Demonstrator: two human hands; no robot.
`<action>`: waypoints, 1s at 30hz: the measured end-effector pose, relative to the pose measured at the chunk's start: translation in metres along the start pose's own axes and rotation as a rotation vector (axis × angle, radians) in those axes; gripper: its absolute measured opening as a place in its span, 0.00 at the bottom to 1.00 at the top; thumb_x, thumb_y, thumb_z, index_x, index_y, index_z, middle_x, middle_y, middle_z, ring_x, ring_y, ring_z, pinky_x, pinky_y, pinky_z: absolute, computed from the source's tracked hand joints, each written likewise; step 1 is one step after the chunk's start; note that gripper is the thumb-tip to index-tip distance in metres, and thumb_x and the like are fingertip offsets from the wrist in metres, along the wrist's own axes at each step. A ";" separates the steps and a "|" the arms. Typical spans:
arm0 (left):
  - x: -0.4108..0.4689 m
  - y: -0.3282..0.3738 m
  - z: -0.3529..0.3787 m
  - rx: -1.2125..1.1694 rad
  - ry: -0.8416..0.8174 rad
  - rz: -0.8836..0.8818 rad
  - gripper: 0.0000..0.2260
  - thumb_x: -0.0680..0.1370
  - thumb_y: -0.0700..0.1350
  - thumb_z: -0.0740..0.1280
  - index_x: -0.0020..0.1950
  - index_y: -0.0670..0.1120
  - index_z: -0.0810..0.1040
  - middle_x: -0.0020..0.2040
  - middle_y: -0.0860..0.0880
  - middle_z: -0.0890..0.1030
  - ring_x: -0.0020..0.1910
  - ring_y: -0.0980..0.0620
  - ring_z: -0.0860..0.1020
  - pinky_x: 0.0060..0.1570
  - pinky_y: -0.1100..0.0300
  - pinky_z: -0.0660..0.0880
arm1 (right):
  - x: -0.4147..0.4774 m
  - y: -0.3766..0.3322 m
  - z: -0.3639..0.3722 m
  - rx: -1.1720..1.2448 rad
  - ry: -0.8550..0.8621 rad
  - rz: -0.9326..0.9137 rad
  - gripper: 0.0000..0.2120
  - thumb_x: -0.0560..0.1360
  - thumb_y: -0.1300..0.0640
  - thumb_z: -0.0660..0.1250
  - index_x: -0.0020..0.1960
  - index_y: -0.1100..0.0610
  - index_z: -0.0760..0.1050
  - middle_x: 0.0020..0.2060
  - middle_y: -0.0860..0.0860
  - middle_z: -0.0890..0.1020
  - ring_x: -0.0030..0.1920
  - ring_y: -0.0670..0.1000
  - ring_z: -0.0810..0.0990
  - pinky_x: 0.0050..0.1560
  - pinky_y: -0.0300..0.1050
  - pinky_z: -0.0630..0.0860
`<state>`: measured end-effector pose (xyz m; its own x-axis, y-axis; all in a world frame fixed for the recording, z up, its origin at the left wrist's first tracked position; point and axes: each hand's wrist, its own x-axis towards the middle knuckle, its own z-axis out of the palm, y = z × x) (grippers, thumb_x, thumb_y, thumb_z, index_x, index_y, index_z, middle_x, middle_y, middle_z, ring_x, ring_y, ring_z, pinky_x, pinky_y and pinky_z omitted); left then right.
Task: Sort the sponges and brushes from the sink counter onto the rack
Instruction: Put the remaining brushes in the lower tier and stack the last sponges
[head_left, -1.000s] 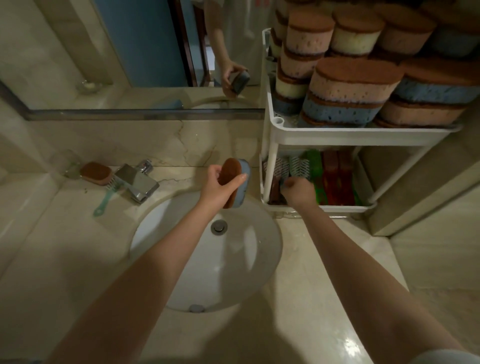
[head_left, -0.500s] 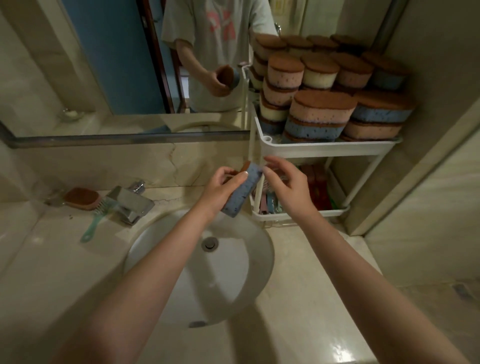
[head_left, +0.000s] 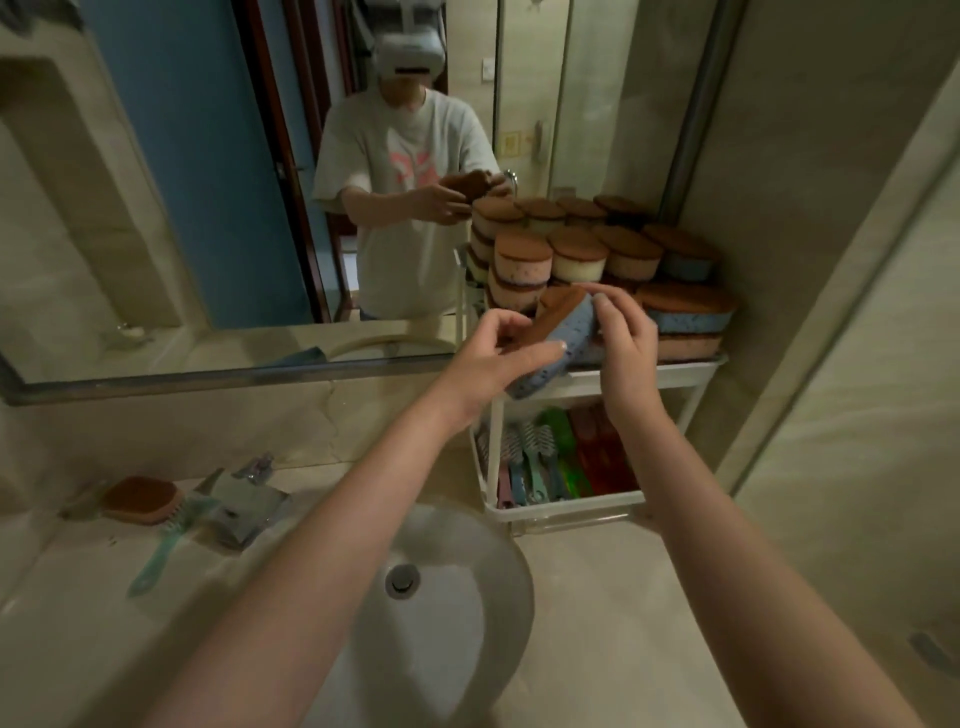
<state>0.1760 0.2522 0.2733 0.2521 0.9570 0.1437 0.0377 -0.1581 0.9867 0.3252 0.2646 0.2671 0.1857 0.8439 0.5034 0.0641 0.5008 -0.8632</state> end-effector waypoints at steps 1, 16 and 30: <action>0.004 0.004 0.002 0.041 -0.001 0.030 0.24 0.65 0.54 0.74 0.55 0.50 0.69 0.53 0.49 0.74 0.50 0.52 0.76 0.47 0.61 0.76 | 0.005 -0.003 -0.004 0.002 0.024 0.014 0.11 0.78 0.55 0.57 0.52 0.55 0.77 0.44 0.48 0.80 0.45 0.40 0.79 0.42 0.33 0.75; 0.083 0.036 0.054 0.624 0.140 0.316 0.22 0.74 0.48 0.70 0.66 0.45 0.72 0.64 0.48 0.75 0.63 0.52 0.72 0.58 0.64 0.67 | 0.089 -0.006 -0.084 0.002 0.422 0.243 0.19 0.71 0.48 0.70 0.59 0.53 0.75 0.56 0.52 0.79 0.56 0.53 0.78 0.53 0.50 0.79; 0.101 0.008 0.066 0.915 0.153 0.327 0.13 0.72 0.49 0.69 0.55 0.47 0.81 0.55 0.49 0.80 0.56 0.50 0.77 0.57 0.52 0.74 | 0.103 0.013 -0.111 -0.512 0.384 0.184 0.20 0.74 0.49 0.64 0.63 0.57 0.75 0.54 0.52 0.80 0.55 0.53 0.78 0.58 0.50 0.75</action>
<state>0.2659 0.3311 0.2908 0.2582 0.8432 0.4715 0.7387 -0.4868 0.4661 0.4538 0.3370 0.3038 0.5680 0.7309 0.3784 0.4385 0.1203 -0.8907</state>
